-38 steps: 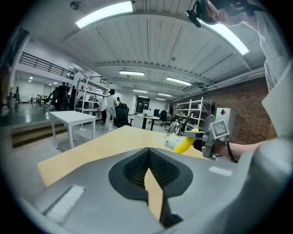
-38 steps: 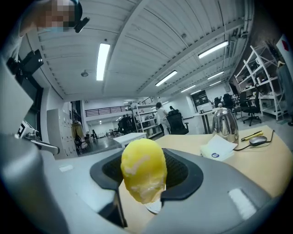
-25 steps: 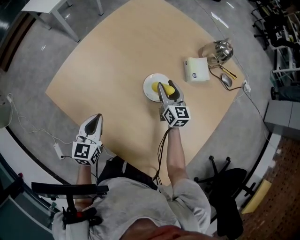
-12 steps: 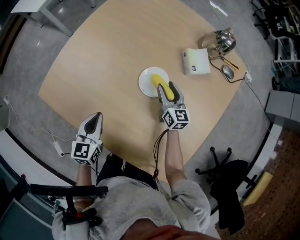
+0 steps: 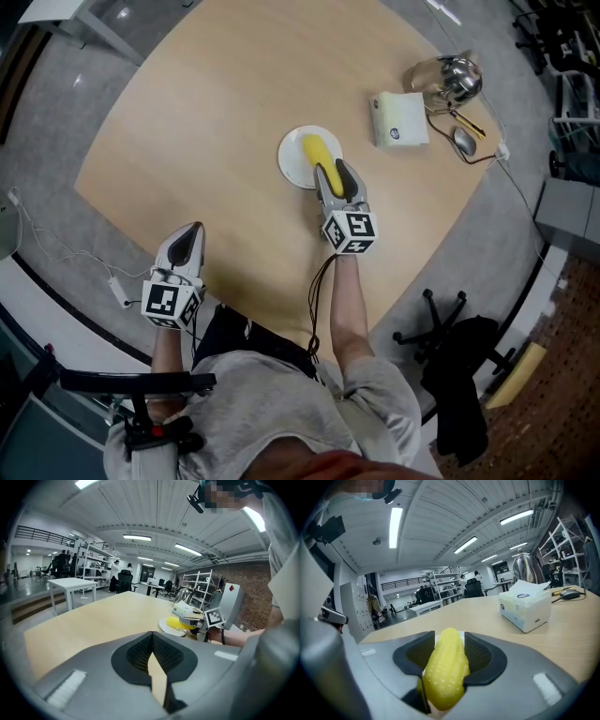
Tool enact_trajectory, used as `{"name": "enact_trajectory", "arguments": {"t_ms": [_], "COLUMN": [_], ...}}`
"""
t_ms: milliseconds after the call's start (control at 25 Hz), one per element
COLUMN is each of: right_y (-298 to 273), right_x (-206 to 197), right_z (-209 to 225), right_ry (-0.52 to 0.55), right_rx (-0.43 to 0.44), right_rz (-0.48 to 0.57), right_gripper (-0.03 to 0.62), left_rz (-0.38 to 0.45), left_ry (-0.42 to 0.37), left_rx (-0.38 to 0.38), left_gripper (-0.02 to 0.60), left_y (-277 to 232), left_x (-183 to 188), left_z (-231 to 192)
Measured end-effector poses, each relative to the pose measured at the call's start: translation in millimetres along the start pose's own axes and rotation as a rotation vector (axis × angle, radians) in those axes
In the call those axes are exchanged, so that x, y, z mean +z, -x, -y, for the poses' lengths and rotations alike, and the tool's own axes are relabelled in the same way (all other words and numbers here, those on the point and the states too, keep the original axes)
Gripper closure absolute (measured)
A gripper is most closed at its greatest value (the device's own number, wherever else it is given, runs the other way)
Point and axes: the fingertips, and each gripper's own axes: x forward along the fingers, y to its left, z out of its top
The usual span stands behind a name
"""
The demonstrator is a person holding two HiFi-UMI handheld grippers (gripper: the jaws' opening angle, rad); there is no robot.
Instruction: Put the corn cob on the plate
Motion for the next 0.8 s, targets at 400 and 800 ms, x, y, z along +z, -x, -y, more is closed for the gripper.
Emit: {"name": "enact_trajectory", "arguments": {"t_ms": [400, 800], "right_y": [-7, -5], "right_x": [-9, -7], "right_z": [4, 15], "right_ry": [0.029, 0.001], "right_rx": [-0.027, -0.079], "right_rz": [-0.052, -0.062], "right_gripper": [0.395, 0.366], "left_rz": [-0.013, 0.001], "left_ry": [0.007, 0.007], "left_rx": [-0.007, -0.004], "left_gripper": [0.561, 0.561], "left_y": [-6, -2], "left_x": [-5, 1], "left_z": [2, 3]}}
